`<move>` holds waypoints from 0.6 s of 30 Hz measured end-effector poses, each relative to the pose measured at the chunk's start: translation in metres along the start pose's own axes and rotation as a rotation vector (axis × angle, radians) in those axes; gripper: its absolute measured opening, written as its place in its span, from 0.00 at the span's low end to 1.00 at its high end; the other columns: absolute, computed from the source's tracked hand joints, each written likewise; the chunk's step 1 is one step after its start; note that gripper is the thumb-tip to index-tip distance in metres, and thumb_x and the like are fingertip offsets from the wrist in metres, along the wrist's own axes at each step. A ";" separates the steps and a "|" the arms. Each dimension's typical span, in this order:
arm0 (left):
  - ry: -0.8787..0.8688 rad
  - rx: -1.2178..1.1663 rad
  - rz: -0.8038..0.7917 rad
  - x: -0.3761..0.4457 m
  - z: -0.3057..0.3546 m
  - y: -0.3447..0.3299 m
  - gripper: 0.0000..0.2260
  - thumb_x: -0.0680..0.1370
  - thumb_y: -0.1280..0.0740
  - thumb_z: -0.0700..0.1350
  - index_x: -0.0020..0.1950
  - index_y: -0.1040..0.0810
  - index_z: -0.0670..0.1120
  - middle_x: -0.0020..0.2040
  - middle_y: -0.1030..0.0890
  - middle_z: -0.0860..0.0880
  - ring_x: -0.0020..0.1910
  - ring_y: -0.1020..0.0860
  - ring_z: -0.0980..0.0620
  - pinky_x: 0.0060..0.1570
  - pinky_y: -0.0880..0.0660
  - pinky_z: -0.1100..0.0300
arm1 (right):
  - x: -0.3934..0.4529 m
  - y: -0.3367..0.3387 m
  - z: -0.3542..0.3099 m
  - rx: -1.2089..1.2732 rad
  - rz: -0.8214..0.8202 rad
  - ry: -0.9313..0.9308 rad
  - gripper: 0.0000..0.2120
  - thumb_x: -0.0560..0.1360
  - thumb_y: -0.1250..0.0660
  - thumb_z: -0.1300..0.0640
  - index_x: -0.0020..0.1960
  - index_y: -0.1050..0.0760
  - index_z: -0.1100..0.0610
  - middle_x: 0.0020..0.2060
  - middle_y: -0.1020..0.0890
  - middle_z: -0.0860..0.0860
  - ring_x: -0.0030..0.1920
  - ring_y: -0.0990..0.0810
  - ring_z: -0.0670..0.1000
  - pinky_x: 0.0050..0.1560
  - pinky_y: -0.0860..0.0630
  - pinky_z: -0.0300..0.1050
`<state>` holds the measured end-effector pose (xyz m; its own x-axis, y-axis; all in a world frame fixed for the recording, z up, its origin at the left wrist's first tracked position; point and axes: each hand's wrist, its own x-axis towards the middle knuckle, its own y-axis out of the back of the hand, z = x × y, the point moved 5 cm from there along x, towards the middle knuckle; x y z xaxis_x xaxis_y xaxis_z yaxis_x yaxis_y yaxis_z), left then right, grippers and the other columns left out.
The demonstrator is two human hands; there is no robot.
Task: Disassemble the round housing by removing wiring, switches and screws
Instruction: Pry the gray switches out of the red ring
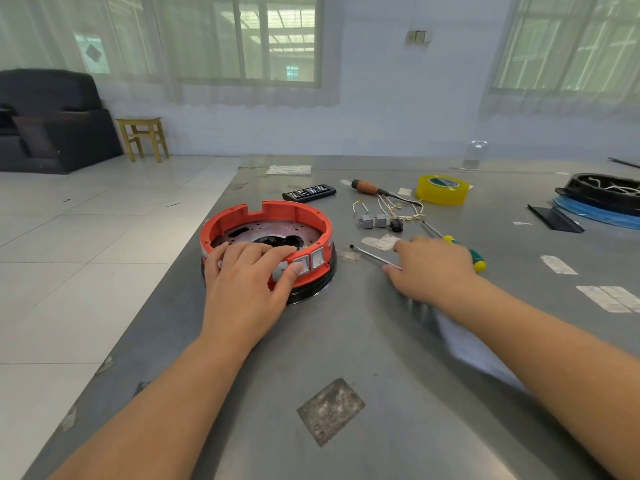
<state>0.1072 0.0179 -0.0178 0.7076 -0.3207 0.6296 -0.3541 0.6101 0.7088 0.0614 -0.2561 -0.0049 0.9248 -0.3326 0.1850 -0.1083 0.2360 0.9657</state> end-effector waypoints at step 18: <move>0.063 -0.078 0.025 -0.003 -0.013 0.002 0.12 0.84 0.33 0.51 0.67 0.18 0.54 0.61 0.17 0.52 0.70 0.29 0.47 0.74 0.44 0.46 | -0.039 -0.005 -0.002 0.237 0.356 -0.005 0.06 0.84 0.44 0.51 0.58 0.30 0.50 0.50 0.27 0.52 0.39 0.24 0.58 0.29 0.35 0.46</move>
<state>0.1123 0.0291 -0.0223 0.7373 -0.2598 0.6236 -0.3249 0.6730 0.6645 0.0264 -0.2428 -0.0174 0.8129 -0.2724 0.5149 -0.5019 0.1211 0.8564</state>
